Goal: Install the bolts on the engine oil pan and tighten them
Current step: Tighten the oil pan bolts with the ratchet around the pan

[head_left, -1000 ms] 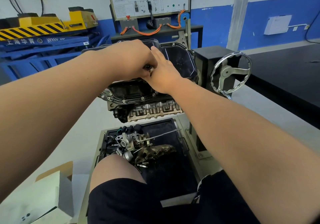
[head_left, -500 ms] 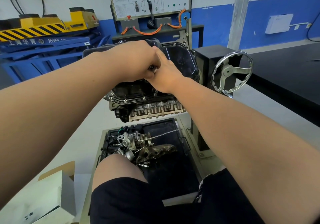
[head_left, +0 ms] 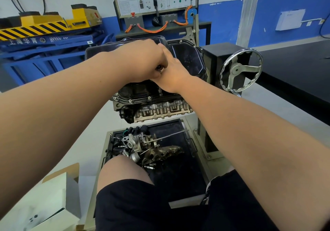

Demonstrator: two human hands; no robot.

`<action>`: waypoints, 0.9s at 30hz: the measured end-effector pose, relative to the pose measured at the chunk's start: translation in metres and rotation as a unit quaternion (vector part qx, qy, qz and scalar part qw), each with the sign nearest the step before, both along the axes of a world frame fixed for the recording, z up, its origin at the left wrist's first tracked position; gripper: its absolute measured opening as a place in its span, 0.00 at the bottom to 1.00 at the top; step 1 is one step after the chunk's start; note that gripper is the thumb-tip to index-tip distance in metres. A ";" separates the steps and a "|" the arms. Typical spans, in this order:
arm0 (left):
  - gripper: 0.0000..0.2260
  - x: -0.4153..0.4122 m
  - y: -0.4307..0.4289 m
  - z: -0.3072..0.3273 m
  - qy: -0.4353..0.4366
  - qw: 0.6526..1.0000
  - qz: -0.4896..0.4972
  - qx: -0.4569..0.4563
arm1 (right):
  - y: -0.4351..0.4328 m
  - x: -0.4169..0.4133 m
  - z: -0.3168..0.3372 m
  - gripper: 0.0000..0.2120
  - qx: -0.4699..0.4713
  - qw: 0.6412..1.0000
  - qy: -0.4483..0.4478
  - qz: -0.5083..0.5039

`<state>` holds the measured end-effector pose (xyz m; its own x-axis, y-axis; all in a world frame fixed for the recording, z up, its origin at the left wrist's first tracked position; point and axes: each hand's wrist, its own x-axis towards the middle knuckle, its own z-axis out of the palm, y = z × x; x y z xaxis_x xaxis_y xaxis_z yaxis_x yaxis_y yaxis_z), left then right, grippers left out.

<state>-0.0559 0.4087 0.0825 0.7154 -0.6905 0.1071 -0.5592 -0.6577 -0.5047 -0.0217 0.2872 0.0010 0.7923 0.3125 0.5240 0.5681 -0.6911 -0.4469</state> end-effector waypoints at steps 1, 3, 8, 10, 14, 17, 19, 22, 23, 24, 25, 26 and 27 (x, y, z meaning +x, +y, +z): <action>0.05 -0.001 0.000 0.000 0.000 1.000 0.002 0.000 | 0.000 0.000 -0.001 0.38 0.002 1.000 0.000 -0.001; 0.06 -0.003 -0.001 -0.002 0.001 1.000 0.012 0.000 | 0.001 0.003 -0.003 0.39 0.009 1.000 -0.002 -0.003; 0.08 -0.006 -0.001 -0.007 -0.004 1.000 0.022 -0.009 | 0.004 0.019 -0.010 0.40 -0.055 0.997 -0.029 -0.038; 0.09 -0.008 -0.001 -0.008 -0.007 1.000 0.020 -0.014 | 0.004 0.021 -0.011 0.41 -0.059 0.997 -0.032 -0.036; 0.10 -0.015 -0.002 -0.015 0.013 1.000 0.013 -0.017 | -0.003 0.019 -0.013 0.42 -0.144 0.987 -0.068 -0.029; 0.12 -0.020 -0.006 -0.021 0.023 0.999 0.025 0.018 | -0.010 0.016 -0.007 0.45 -0.151 0.988 -0.043 0.003; 0.13 -0.021 -0.007 -0.021 0.018 0.999 0.035 0.030 | -0.012 0.017 -0.004 0.45 -0.159 0.987 -0.034 0.010; 0.15 -0.024 -0.007 -0.019 0.016 0.998 0.065 -0.003 | -0.008 0.018 -0.008 0.38 -0.174 0.983 -0.052 -0.020; 0.15 -0.025 -0.009 -0.019 0.008 0.996 0.086 -0.035 | -0.004 0.020 -0.012 0.37 -0.173 0.982 -0.062 -0.034; 0.16 -0.026 -0.012 -0.020 -0.001 0.991 0.111 -0.074 | 0.000 0.021 -0.016 0.38 -0.169 0.982 -0.067 -0.047; 0.17 -0.026 -0.015 -0.022 -0.004 0.984 0.142 -0.109 | 0.004 0.022 -0.019 0.38 -0.161 0.983 -0.066 -0.058; 0.19 -0.026 -0.020 -0.025 0.001 0.977 0.171 -0.129 | 0.007 0.023 -0.022 0.38 -0.149 0.985 -0.060 -0.067; 0.21 -0.026 -0.022 -0.029 0.004 0.972 0.189 -0.139 | 0.009 0.025 -0.025 0.38 -0.132 0.987 -0.056 -0.072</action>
<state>-0.0821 0.3871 0.0536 0.9140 -0.3231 0.2452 -0.2542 -0.9274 -0.2746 0.0028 0.2960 -0.0236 0.7804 0.3386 0.5256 0.4916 -0.8518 -0.1811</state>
